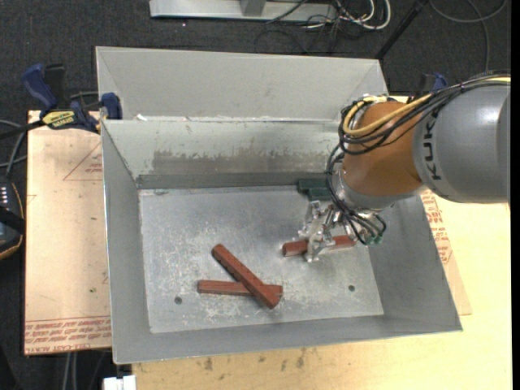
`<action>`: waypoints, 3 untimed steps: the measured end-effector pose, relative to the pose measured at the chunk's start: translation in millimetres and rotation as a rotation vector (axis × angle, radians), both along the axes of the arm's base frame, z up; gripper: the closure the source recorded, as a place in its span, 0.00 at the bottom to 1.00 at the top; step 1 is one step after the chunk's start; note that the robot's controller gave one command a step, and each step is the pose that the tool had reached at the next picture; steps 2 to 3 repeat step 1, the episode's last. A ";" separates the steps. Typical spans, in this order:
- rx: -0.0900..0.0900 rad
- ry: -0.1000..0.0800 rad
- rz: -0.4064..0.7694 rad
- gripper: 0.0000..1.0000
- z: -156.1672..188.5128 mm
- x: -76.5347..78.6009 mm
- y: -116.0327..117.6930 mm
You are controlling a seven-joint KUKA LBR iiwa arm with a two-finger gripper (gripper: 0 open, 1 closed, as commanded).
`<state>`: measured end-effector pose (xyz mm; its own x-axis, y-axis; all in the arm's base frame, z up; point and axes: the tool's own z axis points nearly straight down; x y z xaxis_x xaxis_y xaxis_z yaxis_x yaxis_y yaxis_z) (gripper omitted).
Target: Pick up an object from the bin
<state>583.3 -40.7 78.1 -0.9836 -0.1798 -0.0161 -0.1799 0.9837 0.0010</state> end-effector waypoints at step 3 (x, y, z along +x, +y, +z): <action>-0.004 0.013 0.186 1.00 205.7 33.9 5.9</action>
Offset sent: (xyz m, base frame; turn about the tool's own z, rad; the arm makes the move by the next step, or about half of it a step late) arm 0.0000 0.0000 0.0000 0.0000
